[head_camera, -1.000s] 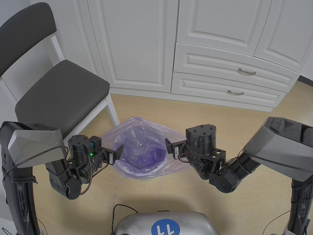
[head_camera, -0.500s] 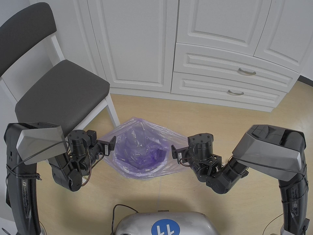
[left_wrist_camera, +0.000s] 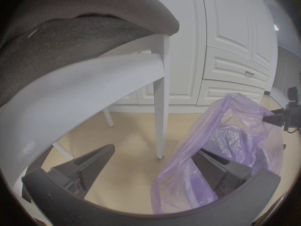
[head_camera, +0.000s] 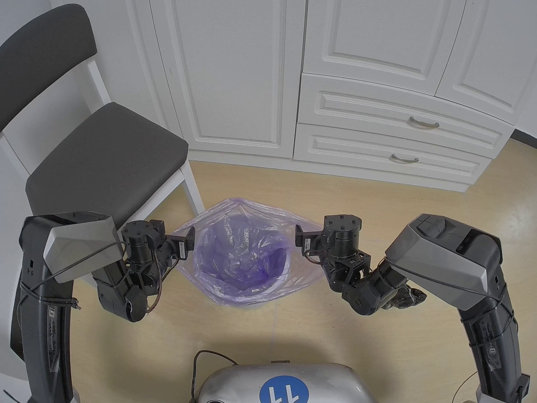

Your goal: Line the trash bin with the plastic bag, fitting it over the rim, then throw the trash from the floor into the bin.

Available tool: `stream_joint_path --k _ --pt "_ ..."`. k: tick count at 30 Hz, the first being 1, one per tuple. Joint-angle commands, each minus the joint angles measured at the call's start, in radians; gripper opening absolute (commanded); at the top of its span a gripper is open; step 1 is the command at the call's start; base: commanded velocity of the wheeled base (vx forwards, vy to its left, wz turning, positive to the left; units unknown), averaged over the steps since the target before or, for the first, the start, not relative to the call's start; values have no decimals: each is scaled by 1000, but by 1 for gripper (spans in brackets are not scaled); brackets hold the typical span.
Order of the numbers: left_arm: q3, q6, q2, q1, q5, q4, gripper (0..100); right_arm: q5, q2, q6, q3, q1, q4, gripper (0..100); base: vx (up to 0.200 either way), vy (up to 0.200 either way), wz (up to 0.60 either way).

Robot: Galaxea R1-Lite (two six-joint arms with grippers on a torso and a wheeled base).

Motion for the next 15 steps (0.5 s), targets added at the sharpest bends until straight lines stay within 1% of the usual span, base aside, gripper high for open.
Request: stream_joint_path --k 1,11,12,13,15 --pt "-26 -2 28 10 7 8 100 -1 78 30 -78 -4 -1 100 0 0 0" --pt "-69 -3 73 20 17 11 100 0 207 95 -286 0 1 100 0 0 0" --pt "-84 -2 88 20 40 11 100 -1 236 103 -319 1 1 100 0 0 0" --pt "-86 -2 90 20 41 11 100 0 240 103 -322 1 -1 100 0 0 0" --pt "-124 -2 119 20 70 20 100 0 281 109 -373 1 1 100 0 0 0"
